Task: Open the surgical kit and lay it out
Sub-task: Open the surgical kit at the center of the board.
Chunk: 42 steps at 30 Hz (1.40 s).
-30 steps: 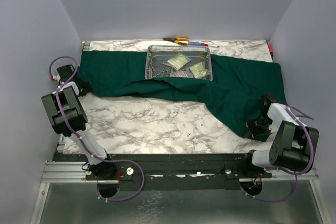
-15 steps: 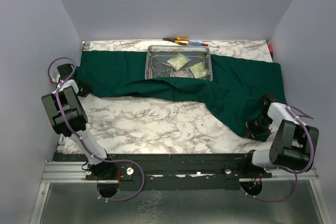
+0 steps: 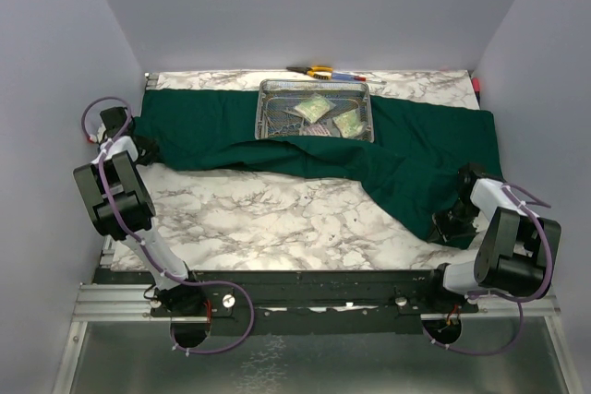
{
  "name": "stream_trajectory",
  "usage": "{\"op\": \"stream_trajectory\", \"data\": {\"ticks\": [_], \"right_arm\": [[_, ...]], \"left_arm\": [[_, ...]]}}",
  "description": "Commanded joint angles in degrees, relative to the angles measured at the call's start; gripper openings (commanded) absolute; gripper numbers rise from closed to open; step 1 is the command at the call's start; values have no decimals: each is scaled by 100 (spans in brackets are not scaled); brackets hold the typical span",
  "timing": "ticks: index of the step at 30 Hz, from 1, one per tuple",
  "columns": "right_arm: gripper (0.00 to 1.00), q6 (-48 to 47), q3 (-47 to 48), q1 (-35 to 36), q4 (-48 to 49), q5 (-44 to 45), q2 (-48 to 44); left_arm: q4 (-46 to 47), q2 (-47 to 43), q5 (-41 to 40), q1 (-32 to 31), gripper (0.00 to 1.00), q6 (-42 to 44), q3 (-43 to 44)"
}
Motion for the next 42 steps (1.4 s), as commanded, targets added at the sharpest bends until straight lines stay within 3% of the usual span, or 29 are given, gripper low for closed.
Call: {"op": "stream_trajectory", "data": {"ticks": [1, 13, 25, 27, 29, 34, 42], "right_arm": [[0, 125, -348, 18, 921, 336, 361], [0, 81, -288, 15, 920, 334, 501], [0, 134, -332, 17, 882, 358, 402], [0, 136, -339, 18, 882, 365, 384], [0, 135, -341, 13, 881, 376, 369], [0, 142, -286, 18, 836, 378, 284], [0, 83, -45, 17, 753, 901, -141]], "left_arm": [[72, -19, -193, -36, 13, -21, 178], [287, 278, -167, -179, 14, 191, 280], [278, 376, -289, -185, 22, 267, 31], [273, 380, -397, -185, 17, 285, 16], [272, 358, -484, -184, 1, 301, 8], [105, 44, -691, -180, 0, 365, 15], [-1214, -1142, -1479, -184, 0, 646, -14]]}}
